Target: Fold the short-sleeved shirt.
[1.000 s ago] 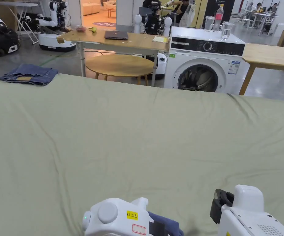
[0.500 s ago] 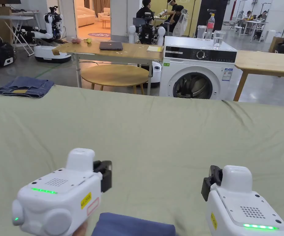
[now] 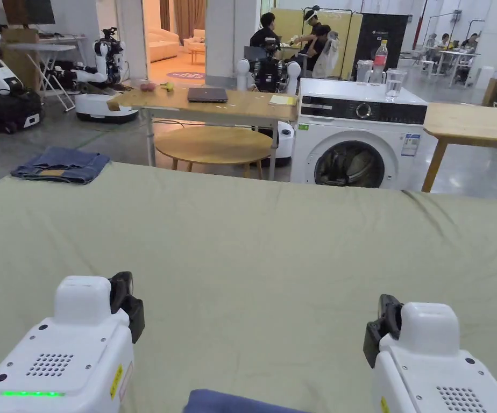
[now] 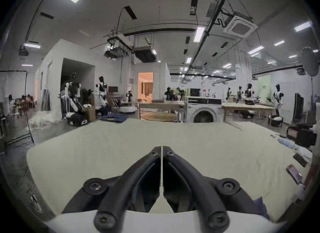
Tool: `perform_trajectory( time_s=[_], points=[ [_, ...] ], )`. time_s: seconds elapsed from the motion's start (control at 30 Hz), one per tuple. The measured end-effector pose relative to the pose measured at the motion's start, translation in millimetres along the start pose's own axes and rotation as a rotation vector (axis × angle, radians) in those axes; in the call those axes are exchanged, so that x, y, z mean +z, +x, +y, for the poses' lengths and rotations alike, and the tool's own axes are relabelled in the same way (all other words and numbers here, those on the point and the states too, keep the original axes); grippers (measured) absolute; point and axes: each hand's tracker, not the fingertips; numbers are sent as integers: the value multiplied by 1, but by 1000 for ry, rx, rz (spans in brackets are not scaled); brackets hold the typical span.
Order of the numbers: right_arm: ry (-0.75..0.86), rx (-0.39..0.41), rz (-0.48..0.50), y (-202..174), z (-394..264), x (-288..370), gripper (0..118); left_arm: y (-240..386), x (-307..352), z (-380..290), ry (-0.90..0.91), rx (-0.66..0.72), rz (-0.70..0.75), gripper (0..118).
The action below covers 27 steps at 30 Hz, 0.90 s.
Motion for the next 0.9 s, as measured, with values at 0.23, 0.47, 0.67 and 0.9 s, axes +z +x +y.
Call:
perform_trajectory(
  time_s=[0.23, 0.47, 0.67, 0.9],
  points=[
    [-188, 11, 125, -28, -45, 34, 0, -12, 6, -9, -25, -6, -5, 0],
    [-438, 58, 224, -53, -103, 30, 0, -27, 6, -18, -115, 7, -37, 0],
    [-516, 42, 212, -46, -131, 12, 0, -42, 2, -33, -313, 64, -158, 0],
    [-544, 20, 231, -41, -128, 6, 0, -80, -19, -42, -599, 345, -448, 0]
  ],
)
